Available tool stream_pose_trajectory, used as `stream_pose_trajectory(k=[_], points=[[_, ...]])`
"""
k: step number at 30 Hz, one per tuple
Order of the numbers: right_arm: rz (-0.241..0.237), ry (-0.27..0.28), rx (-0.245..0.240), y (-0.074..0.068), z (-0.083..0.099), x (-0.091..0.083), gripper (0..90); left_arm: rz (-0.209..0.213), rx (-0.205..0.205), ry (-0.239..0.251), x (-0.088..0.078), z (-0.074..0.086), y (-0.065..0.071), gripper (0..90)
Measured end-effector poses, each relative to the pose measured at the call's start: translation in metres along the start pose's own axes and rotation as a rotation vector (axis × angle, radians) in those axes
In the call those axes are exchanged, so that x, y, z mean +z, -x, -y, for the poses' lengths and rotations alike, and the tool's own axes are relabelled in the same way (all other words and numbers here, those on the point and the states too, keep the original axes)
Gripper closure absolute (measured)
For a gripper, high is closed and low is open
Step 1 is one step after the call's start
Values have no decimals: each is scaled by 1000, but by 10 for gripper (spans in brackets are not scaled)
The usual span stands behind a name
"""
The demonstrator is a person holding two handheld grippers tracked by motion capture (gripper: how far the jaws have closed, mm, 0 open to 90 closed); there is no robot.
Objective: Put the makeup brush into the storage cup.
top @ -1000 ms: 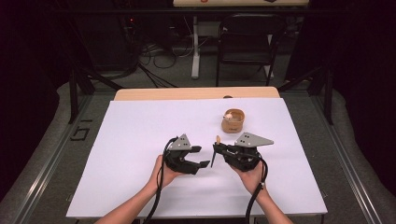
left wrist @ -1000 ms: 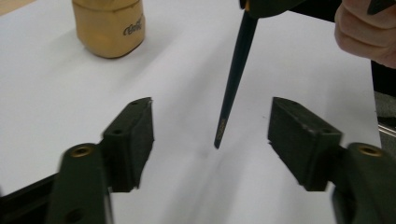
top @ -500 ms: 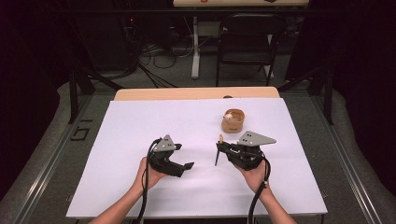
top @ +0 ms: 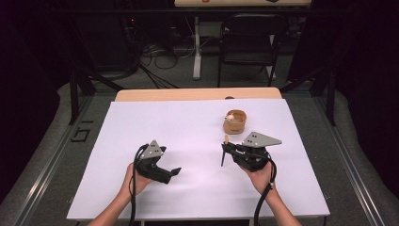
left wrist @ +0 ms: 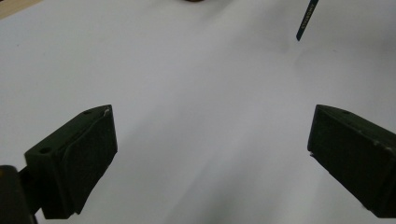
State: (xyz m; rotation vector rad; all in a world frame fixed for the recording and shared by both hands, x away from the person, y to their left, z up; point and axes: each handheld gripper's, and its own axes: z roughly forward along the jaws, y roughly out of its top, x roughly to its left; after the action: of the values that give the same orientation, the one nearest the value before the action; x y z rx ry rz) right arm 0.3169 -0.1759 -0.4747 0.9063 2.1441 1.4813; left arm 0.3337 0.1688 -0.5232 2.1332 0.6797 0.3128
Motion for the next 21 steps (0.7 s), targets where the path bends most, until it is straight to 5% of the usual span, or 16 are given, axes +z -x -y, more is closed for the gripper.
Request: stream_pose_trajectory(k=[21], points=[[35,-12,-19,9,-4,-10,845,-98,-33,102,-35,42,-17,2]])
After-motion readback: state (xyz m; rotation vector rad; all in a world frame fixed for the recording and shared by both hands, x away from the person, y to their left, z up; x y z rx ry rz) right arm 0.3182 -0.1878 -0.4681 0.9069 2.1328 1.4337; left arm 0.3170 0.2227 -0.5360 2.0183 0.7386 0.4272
